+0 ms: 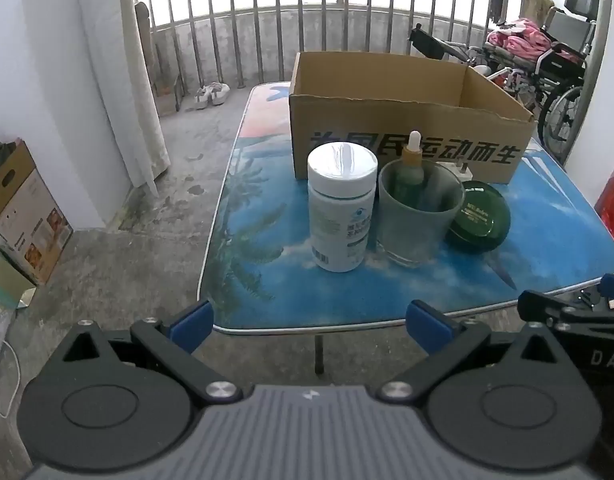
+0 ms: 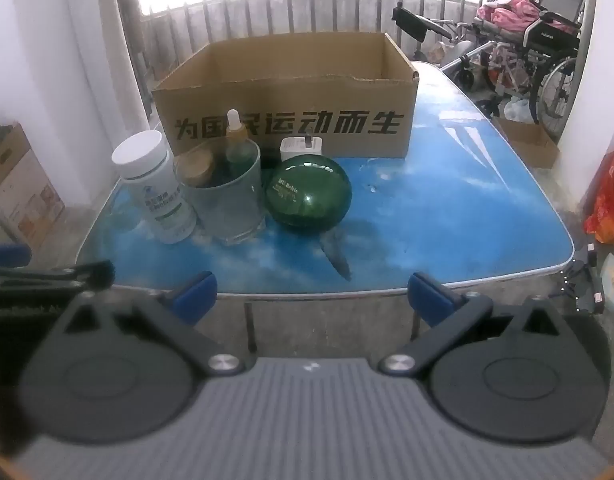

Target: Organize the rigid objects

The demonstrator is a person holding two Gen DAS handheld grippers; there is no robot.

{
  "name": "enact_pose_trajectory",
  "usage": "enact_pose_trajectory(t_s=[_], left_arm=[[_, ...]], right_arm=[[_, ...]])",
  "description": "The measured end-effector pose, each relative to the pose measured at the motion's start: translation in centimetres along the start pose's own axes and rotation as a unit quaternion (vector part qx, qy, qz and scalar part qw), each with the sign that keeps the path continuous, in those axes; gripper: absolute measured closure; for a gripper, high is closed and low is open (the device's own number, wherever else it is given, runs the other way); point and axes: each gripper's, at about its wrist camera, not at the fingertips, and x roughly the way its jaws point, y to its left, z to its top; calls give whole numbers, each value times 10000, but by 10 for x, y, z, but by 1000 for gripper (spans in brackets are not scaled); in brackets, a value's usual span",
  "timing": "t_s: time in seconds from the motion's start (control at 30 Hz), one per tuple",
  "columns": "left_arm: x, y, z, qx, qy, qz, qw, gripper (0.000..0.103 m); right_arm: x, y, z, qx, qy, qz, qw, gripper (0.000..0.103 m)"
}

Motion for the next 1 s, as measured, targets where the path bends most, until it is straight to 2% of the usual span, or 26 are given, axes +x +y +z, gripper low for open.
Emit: enact_pose_trajectory(t_s=[1.0], left_arm=[[4, 6, 0, -175, 123, 29, 9998, 0]], right_arm=[[-5, 6, 6, -124, -95, -64, 9999, 1]])
